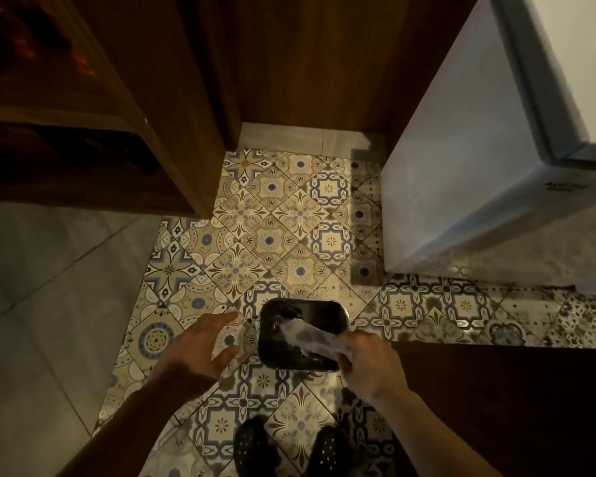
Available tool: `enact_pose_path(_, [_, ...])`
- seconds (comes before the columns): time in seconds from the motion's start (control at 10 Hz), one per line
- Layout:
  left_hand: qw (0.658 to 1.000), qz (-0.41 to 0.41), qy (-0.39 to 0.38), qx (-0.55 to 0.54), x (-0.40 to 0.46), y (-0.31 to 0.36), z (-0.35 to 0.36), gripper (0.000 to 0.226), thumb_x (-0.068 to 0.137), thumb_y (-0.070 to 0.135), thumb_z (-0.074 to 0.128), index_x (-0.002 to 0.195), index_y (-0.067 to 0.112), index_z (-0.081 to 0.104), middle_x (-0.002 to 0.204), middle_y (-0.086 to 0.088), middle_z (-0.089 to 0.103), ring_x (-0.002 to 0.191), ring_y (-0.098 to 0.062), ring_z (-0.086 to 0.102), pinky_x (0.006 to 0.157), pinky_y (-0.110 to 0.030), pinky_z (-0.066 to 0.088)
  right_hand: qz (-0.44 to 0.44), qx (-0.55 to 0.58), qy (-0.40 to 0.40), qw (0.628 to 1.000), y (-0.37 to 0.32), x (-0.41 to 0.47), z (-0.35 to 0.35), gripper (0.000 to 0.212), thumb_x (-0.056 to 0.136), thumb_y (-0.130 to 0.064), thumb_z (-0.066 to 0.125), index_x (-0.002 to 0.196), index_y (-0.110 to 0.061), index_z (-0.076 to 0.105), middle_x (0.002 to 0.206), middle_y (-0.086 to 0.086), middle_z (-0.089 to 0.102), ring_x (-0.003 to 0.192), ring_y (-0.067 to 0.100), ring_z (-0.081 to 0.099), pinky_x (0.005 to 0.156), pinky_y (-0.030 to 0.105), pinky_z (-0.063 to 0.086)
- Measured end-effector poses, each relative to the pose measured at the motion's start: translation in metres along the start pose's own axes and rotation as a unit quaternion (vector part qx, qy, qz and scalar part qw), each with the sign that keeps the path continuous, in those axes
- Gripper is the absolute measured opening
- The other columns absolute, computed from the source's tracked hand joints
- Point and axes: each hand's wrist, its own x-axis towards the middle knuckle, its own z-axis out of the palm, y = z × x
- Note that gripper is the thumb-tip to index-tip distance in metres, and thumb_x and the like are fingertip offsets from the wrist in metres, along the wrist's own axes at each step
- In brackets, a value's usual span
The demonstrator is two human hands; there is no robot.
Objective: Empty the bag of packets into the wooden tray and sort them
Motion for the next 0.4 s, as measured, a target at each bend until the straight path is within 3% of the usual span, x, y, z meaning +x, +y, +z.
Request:
enact_pose_path(0.2, [1.0, -0.018, 0.018, 0.012, -0.003, -0.01, -0.014, 0.06, 0.094, 0.044, 0.06, 0.148, 0.031, 0.038, 0.149, 0.002, 0.048, 0.129, -0.018, 0.05, 0.105, -0.04, 0.044, -0.015, 0.033, -0.016, 0.999, -0.003, -0.012, 0.001, 0.053, 0.098, -0.04, 0.057, 0.148, -0.036, 0.042, 0.128, -0.002, 0.063, 0.11, 0.018, 0.064, 0.087, 0.033, 0.055])
enact_pose_path(0.4, [0.999, -0.009, 0.039, 0.018, -0.002, -0.004, -0.027, 0.058, 0.094, 0.044, 0.059, 0.147, 0.032, 0.039, 0.148, 0.0, 0.048, 0.13, -0.02, 0.051, 0.103, -0.044, 0.047, 0.007, 0.045, -0.026, 0.999, 0.002, -0.028, -0.007, 0.052, 0.1, -0.042, 0.054, 0.149, -0.034, 0.041, 0.139, -0.005, 0.058, 0.12, 0.016, 0.059, 0.094, 0.031, 0.051])
